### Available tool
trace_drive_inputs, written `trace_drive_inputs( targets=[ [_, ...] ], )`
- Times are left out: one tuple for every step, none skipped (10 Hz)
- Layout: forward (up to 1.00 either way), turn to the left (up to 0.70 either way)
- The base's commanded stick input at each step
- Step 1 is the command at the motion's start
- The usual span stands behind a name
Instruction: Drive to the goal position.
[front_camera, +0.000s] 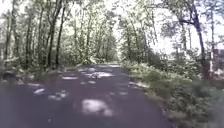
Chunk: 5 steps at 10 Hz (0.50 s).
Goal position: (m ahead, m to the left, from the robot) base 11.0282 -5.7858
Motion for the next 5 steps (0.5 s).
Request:
trace_drive_inputs(
  targets=[
    [0.45, 0.0],
    [0.45, 0.12],
    [0.45, 0.25],
    [0.45, 0.27],
    [0.45, 0.27]
  ],
)
